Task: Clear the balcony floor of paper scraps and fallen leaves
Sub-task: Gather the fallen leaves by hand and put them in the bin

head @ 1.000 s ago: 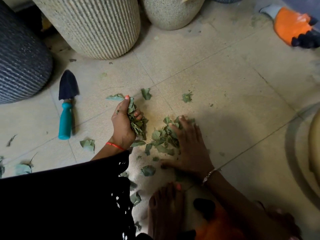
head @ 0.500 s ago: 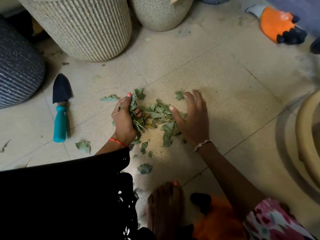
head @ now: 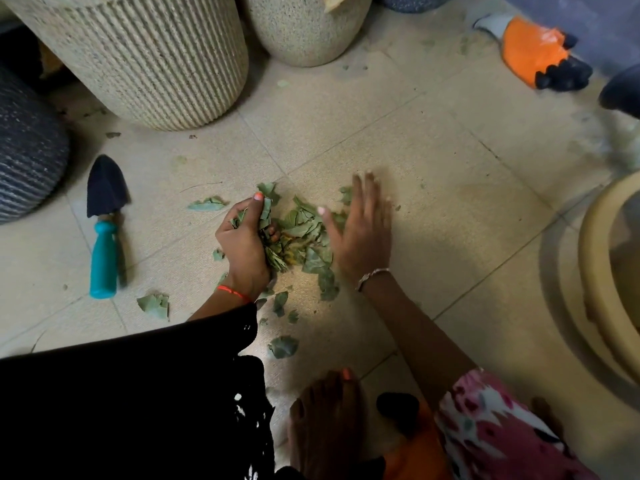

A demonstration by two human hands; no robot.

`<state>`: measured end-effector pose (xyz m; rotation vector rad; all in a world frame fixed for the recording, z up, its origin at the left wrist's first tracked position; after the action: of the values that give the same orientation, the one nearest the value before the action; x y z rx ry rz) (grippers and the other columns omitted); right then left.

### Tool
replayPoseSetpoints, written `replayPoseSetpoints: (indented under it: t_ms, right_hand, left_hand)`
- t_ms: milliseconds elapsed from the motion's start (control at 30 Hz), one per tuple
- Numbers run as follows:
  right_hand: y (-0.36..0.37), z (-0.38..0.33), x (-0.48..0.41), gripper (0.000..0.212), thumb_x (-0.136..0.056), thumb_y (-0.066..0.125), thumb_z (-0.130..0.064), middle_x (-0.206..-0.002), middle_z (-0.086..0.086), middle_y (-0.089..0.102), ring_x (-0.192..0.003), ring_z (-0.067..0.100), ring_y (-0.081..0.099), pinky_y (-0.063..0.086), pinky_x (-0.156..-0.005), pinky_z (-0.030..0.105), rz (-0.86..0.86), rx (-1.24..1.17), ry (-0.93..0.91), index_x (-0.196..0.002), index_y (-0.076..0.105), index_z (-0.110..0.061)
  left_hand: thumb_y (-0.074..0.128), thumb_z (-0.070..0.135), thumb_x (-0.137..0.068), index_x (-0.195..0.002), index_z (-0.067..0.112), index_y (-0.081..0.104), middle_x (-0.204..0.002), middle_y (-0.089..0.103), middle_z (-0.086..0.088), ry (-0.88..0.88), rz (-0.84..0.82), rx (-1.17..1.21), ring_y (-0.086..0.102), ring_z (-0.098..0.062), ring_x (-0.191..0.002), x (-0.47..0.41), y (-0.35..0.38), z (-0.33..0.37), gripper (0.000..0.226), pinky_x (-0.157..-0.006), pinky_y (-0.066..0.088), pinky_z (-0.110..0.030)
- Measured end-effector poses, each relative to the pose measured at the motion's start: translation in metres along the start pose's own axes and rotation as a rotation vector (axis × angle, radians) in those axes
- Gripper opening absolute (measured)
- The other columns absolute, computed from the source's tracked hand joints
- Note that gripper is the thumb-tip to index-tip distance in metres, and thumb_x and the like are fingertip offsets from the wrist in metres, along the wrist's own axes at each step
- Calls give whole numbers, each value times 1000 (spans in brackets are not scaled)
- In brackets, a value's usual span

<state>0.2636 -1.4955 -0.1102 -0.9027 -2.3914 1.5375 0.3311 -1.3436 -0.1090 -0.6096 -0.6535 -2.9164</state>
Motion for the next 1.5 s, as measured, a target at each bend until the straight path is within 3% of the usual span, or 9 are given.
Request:
replayPoseSetpoints:
  t_ms: [133,267,400,533,733,933,1133,1267,1500]
  right_hand:
    - [7,14,-22,74,-89,27,-60,-152,17,24,-142,30,19,9,-115,45,-94,36,17,-142,33,-8]
    - [13,-3,-9,69,-91,18,-52,-148,13,35,-140,26,27,14,-115,39,-218,-90,-217,-138,42,-6]
    - [10,-22,13,58,-95,24,-41,-149,9,34,-141,19,26,14,-118,34,-326,-370,-201,-142,34,-8]
    - [10,-33,41,86,-82,29,-67,-154,10,22,-143,19,17,8,-115,29,-380,-255,-309,-147,20,-11]
    - [20,-33,38,102,-71,31,-83,-147,18,34,-138,29,32,26,-110,46,-220,100,-419,-142,29,-8]
    - [27,-35,9,104,-71,32,-81,-146,19,36,-137,30,32,20,-111,47,-229,72,-395,-143,30,-6]
    - [30,-41,-8,96,-75,26,-75,-149,14,33,-140,26,27,10,-113,33,-335,-97,-454,-142,32,-6]
    - [27,-42,-9,84,-82,25,-69,-144,12,40,-134,26,37,31,-108,35,-328,-282,-418,-134,43,-6]
    - [33,-58,-10,51,-94,29,-37,-120,10,60,-111,22,57,48,-91,42,-39,-671,-3,-117,58,-2]
  left_hand:
    - [67,13,-86,-59,19,65,-66,62,-6,41,4,-66,56,-16,-49,-1,0,1,28,-47,47,-22]
    - [70,17,-84,-63,24,69,-78,69,-7,157,-1,-271,66,-26,-80,-1,-2,8,22,-80,55,-42]
    - [69,12,-85,-71,24,66,-73,67,19,368,-102,-580,62,1,-78,9,-3,20,18,-81,48,-20]
    - [67,10,-85,-79,19,65,-81,66,12,460,-215,-691,61,6,-77,13,-9,18,11,-74,45,-11]
    - [66,24,-85,-83,9,65,-88,63,-3,648,-209,-882,59,-17,-89,3,-8,15,15,-83,47,-30]
    - [66,11,-84,-92,14,65,-149,28,9,563,-346,-1076,9,-11,-144,-26,1,21,8,-116,7,-24]
    - [54,20,-80,-95,16,60,-136,50,7,425,-492,-1042,40,-13,-134,-34,8,17,17,-112,32,-41]
    - [53,24,-80,-98,20,58,-115,61,11,463,-432,-988,59,-7,-104,-30,9,16,19,-91,49,-37]
    - [38,35,-91,-119,14,60,-113,66,2,433,-329,-869,60,-7,-104,-17,24,2,42,-91,47,-26]
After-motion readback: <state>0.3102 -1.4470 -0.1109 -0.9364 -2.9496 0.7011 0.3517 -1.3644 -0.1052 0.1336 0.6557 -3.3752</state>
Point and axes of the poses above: each hand's wrist, its own x-axis away from the middle knuckle, its own y-axis out of the palm, z = x × y, the point moved 4 cm from there along -x, towards the middle knuckle
